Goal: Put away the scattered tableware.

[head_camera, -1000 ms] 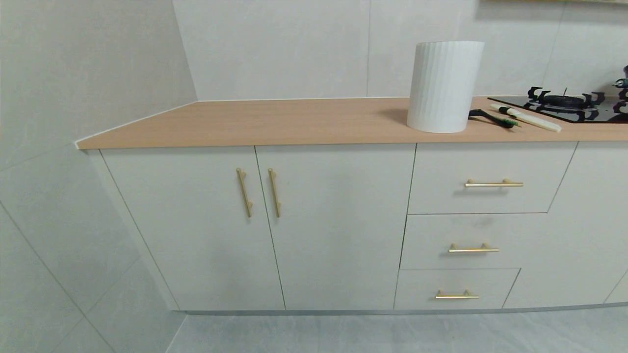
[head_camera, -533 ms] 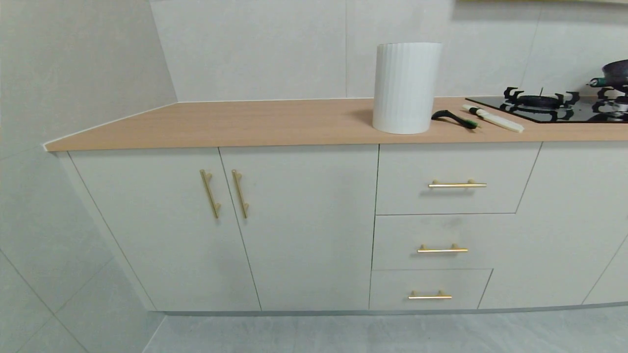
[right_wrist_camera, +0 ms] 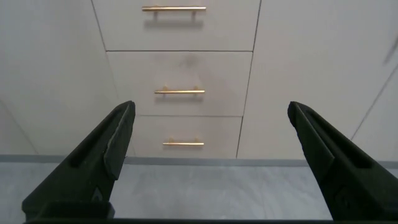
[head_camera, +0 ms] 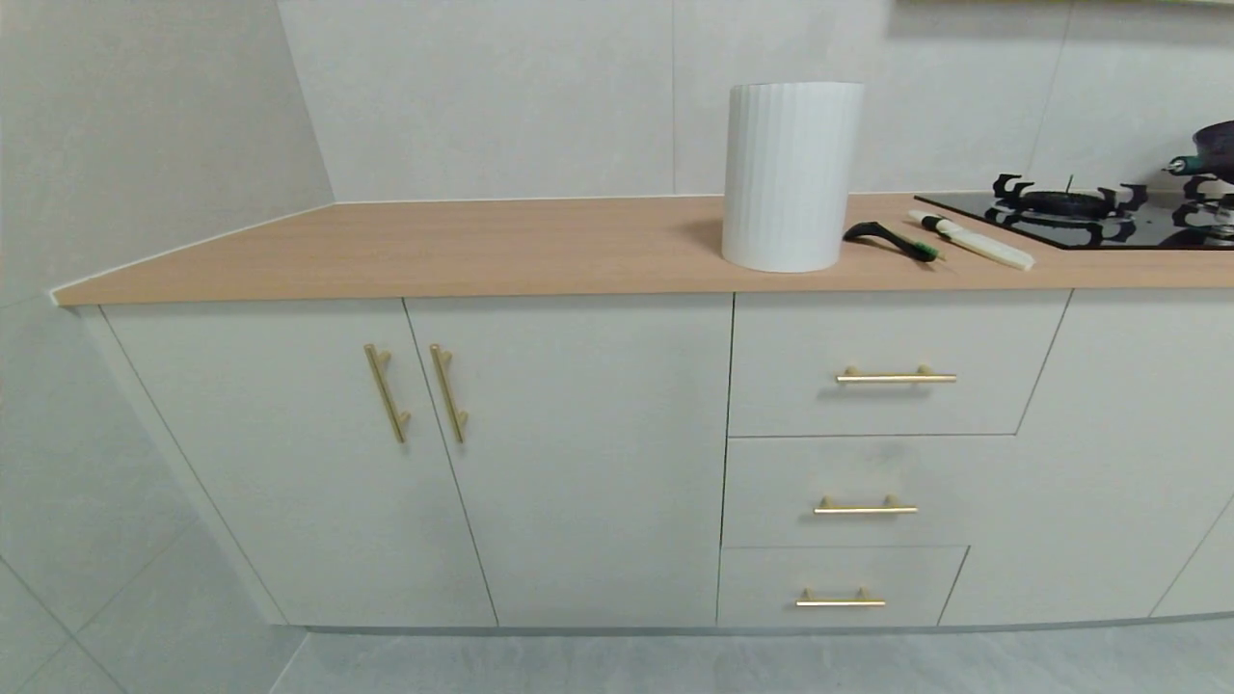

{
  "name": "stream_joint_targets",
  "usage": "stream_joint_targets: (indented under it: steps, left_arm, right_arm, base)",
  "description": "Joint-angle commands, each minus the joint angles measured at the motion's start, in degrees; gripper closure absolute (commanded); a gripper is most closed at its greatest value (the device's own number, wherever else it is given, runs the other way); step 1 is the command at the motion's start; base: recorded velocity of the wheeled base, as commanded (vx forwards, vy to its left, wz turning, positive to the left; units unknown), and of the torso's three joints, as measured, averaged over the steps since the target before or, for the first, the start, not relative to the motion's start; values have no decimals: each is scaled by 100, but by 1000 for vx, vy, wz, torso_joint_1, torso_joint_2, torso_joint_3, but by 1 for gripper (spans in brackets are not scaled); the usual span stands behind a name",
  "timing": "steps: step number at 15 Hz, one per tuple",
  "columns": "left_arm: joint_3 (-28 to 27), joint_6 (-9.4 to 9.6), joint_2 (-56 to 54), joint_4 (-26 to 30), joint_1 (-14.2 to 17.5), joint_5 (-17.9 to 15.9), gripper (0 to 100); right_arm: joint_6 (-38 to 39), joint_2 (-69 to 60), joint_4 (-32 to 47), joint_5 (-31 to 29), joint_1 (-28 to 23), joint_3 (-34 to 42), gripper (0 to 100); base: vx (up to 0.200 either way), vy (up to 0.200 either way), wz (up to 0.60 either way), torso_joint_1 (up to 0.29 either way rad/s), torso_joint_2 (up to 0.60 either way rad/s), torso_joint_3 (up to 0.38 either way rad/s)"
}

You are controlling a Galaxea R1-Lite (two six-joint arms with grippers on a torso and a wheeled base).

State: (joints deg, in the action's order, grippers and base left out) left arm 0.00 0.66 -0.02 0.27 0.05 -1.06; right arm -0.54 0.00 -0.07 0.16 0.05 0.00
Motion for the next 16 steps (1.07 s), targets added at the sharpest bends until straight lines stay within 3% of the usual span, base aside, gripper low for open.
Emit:
stream_joint_targets:
  steps: [1, 3, 6, 7, 9, 13, 16]
  left_arm:
    - [0, 4, 2, 0, 4, 1, 0]
    - [0, -4, 2, 0, 4, 9, 0]
    - [0, -31, 2, 0, 4, 9, 0]
    - [0, -31, 2, 0, 4, 9, 0]
    - [0, -31, 2, 0, 4, 9, 0]
    - [0, -31, 2, 0, 4, 9, 0]
    - [0, -31, 2, 0, 4, 9, 0]
  right_arm:
    - [1, 9, -1, 2, 4, 0, 0]
    - [-8, 9, -1, 11, 4, 0, 0]
    - [-34, 0, -54, 37, 4, -35, 0]
    - [10, 246, -10, 178, 57, -510, 0]
    - [27, 1072, -1, 221, 215, -1002, 0]
    - [10, 3920, -63, 221, 786, -1635, 0]
    - [10, 5792, -63, 213, 856, -2312, 0]
  base:
    - [200, 0, 0, 7, 2, -2]
    - [200, 0, 0, 0, 5, 2]
    - [0, 0, 0, 0, 0, 0]
    - [0, 0, 0, 0, 0, 0]
    - [0, 0, 0, 0, 0, 0]
    - [0, 0, 0, 0, 0, 0]
    - [0, 0, 0, 0, 0, 0]
